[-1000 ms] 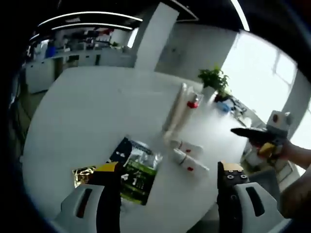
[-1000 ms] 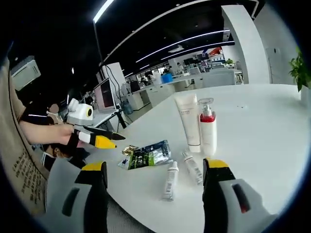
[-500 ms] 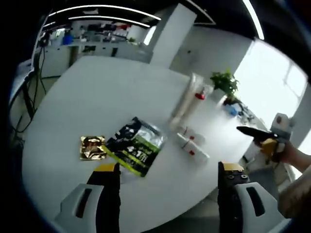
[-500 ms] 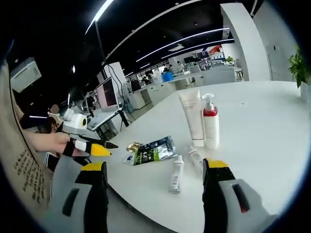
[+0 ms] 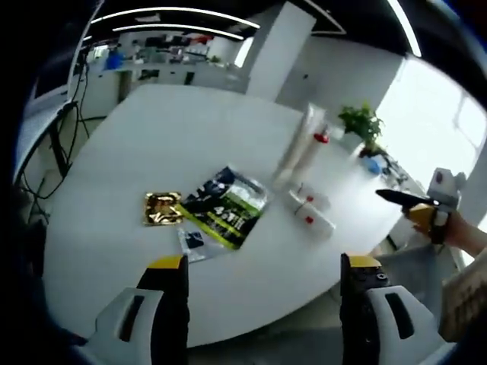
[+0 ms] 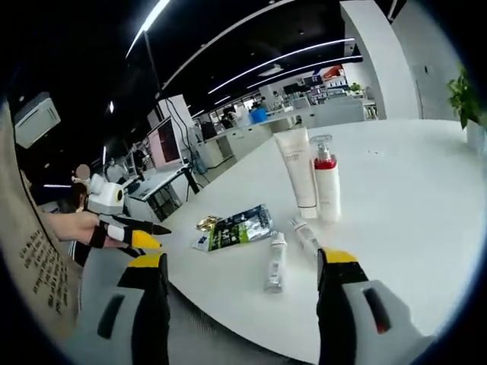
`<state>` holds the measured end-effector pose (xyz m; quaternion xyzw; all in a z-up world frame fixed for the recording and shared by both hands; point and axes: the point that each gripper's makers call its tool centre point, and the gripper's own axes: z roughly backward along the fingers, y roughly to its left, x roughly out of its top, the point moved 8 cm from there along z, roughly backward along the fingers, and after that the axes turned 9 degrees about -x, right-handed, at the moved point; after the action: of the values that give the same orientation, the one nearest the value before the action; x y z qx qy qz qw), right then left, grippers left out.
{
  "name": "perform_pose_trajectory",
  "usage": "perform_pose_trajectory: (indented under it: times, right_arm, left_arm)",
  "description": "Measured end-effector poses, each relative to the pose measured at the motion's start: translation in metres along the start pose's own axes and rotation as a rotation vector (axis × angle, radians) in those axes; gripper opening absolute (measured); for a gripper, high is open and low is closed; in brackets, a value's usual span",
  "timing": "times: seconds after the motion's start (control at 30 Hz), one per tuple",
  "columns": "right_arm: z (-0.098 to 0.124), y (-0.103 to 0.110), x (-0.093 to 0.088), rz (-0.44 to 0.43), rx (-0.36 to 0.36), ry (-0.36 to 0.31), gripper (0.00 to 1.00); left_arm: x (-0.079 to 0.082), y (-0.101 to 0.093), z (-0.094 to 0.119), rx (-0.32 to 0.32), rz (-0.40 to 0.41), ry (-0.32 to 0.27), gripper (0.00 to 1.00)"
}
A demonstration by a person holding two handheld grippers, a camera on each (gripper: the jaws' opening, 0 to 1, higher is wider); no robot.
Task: Arrange the skincare products in the storage area until every visible bottle or jar stands upright without overlapping.
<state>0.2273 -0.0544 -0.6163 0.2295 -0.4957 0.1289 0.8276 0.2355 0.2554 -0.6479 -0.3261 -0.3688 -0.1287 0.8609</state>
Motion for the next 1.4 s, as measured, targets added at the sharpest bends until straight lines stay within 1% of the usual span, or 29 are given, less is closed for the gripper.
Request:
perform_pose_trajectory:
  times: [0.3,0.43,0.53,0.7,0.8,0.93,1.0,1.23,1.4]
  right_arm:
    - [0.001,-0.003,0.0,0.004,-0.01,0.006,0.8]
    - [0.0,-0.007,0.001,0.013,-0.014,0.012,0.8]
    - [-0.004,-0.013,0.003,0.05,-0.016,0.033,0.8]
    - [-0.012,-0.023,0.011,0.073,-0.019,0.043,0.79]
    - [-0.018,-0.028,0.012,0.099,-0.011,0.063,0.79]
    - [-0.03,-0.039,0.011,0.145,0.001,0.102,0.77]
    - [-0.037,-0.045,0.011,0.179,0.009,0.14,0.76]
    - [-0.063,-0.057,0.017,0.273,0.038,0.224,0.7]
    - [-0.083,-0.065,0.018,0.293,0.039,0.282,0.67]
  left_arm:
    - [-0.002,-0.001,-0.003,-0.011,-0.003,0.004,0.77]
    - [-0.004,-0.001,-0.003,0.0,-0.002,0.015,0.77]
    - [-0.003,0.0,-0.004,-0.001,0.006,0.003,0.77]
    - [-0.004,0.001,-0.004,0.006,0.002,0.008,0.77]
    - [-0.004,0.002,-0.004,0.011,0.008,0.004,0.76]
    - [-0.004,0.002,-0.004,0.015,0.013,0.006,0.76]
    - [-0.004,0.003,-0.005,0.015,0.016,0.008,0.76]
    - [-0.005,0.003,-0.008,0.007,0.018,0.016,0.76]
    - [-0.005,0.006,-0.011,0.009,0.02,0.028,0.75]
